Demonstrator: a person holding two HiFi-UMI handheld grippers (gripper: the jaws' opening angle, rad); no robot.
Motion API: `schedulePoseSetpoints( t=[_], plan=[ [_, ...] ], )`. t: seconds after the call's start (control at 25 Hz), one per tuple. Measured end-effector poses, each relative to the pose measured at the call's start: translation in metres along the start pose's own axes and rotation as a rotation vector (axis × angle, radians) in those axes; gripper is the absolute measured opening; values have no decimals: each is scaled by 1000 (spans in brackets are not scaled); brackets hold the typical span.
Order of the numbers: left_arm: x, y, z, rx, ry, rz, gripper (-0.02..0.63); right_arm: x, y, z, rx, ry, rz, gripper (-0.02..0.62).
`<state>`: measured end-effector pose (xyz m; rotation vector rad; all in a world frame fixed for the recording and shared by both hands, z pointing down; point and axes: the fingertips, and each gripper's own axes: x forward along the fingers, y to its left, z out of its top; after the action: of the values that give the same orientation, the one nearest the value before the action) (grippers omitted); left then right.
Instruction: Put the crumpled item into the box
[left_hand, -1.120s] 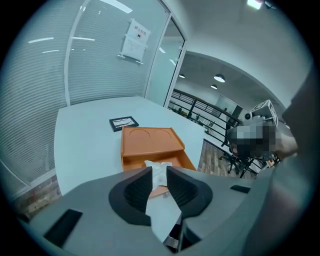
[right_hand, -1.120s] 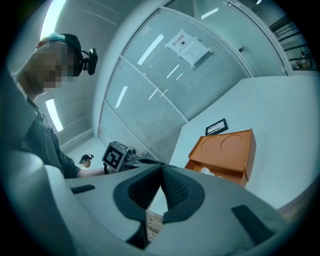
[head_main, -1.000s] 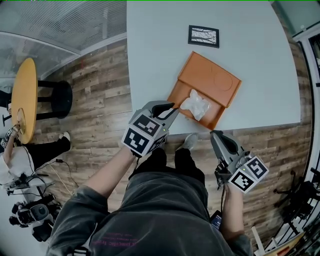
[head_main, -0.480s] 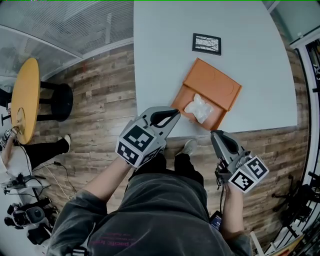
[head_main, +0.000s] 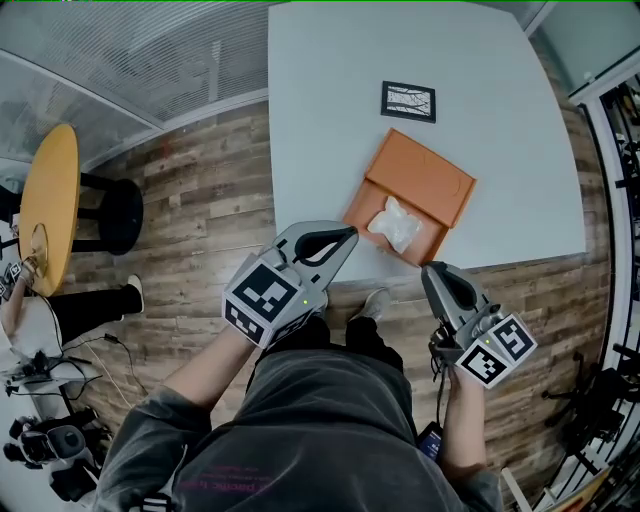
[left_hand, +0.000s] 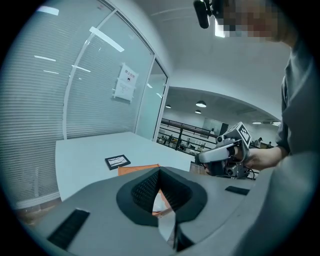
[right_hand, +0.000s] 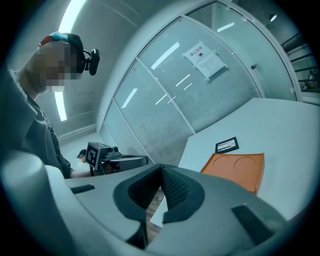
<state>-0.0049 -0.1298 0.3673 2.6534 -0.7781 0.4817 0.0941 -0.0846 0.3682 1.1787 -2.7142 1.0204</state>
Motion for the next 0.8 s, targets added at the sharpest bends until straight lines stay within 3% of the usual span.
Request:
schedulePoseSetpoints(
  t=[0.8],
  plan=[
    [-30, -9, 26, 63, -88, -79, 12, 7, 40, 26, -136, -64, 22, 2]
  ],
)
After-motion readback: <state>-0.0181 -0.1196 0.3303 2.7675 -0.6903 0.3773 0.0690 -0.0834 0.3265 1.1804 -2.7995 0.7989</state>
